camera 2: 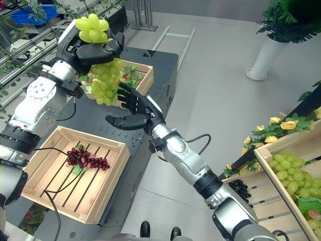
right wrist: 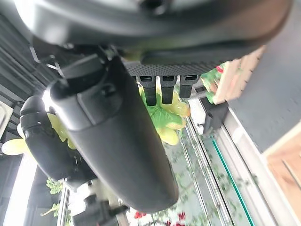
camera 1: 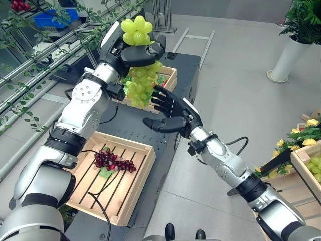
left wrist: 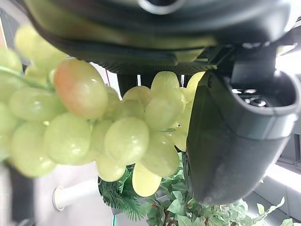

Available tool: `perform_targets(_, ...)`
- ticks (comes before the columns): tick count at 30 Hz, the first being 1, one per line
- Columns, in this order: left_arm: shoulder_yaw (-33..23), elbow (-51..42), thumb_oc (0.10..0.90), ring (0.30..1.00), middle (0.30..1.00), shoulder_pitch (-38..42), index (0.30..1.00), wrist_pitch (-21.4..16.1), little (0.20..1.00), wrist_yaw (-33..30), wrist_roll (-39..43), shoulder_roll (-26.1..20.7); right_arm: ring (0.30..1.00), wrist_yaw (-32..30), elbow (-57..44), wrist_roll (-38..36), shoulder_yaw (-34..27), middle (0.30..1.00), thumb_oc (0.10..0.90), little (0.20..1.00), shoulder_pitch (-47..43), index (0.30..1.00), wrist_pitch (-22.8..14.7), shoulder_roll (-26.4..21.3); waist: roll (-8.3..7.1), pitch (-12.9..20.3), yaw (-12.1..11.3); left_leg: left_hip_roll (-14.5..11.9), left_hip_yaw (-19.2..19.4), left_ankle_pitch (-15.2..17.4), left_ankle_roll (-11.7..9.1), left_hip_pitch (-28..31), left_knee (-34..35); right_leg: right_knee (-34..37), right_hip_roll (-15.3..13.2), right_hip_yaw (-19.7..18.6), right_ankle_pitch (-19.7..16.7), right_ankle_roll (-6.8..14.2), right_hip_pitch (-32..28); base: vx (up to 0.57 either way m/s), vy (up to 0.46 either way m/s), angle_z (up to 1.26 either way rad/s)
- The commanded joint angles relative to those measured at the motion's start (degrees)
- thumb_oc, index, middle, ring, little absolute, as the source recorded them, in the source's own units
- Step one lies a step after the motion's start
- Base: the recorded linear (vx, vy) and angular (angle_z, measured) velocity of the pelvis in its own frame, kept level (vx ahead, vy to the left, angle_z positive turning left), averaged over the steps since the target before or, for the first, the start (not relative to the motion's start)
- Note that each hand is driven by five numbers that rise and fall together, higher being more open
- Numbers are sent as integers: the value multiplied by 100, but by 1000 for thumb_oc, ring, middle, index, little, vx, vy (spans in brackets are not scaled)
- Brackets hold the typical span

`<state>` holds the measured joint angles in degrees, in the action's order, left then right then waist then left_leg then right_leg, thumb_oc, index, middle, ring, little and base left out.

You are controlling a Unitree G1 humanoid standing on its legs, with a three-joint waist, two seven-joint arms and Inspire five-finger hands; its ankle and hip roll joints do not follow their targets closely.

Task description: Pick up the fruits from the basket on one side to the basket on the other side

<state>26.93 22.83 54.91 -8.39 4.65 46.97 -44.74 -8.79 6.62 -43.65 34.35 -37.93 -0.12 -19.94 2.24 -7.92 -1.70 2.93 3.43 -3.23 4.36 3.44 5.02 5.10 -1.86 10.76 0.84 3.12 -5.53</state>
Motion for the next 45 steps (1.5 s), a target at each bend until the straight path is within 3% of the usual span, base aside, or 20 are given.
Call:
perform_targets(1,126,604,400,300,300,982,300,-465,300,-66,18,328,900,-437,206,-156,-334,900,800,900,-660,900,-415,503,-55,1278,-151,130,-168,355,-179,-86,-2,-10,-103,-81,-270,-46,244,0,0,0)
perform_targets(11,277,506,400,300,300,1091,300,-313,300,-134,-116,558,900,-1255,495,237,-436,900,800,900,-1186,900,-363,468,-83,1292,-170,142,-221,364,-177,-65,-2,-10,-100,-80,-240,-67,212,0,0,0)
perform_targets(20,239,382,400,300,300,1124,300,-389,300,-49,298,625,900,-923,764,-97,-240,900,800,900,-1325,900,-203,539,-105,1318,-224,146,-277,352,-190,-78,-2,-10,-100,-62,-221,-74,206,0,0,0)
perform_targets(35,465,40,400,300,300,1704,300,-587,300,-677,534,750,900,-440,1757,-535,238,900,800,900,-1364,900,256,727,-142,1375,-319,133,-350,321,-243,-146,-2,-10,-118,67,-185,-71,208,-5,1,2)
perform_targets(40,476,-239,400,300,300,1696,300,-509,300,-652,677,749,900,-521,1810,-484,278,900,800,900,-1488,900,-28,710,-147,1364,-360,132,-394,322,-254,-145,-2,-10,-118,83,-179,-75,197,0,-3,7)
perform_targets(43,390,-426,400,300,300,1576,300,-403,300,-627,586,738,900,-386,1676,-605,202,900,800,900,-1588,900,-494,740,-146,1343,-389,140,-432,315,-255,-142,-2,-10,-110,81,-176,-85,183,-4,-1,3)
perform_targets(44,378,-463,400,300,300,1534,300,-369,300,-606,537,728,389,-479,1545,-560,155,389,460,389,-1627,389,-707,747,-144,1339,-402,142,-453,317,-252,-140,-2,-10,-108,86,-173,-88,178,0,0,0)
perform_targets(45,373,-474,400,300,300,1515,300,-341,300,-600,495,731,300,-549,1476,-527,125,300,400,300,-1646,300,-816,751,-143,1337,-406,144,-460,317,-250,-139,-2,-10,-107,86,-173,-88,176,0,0,0)
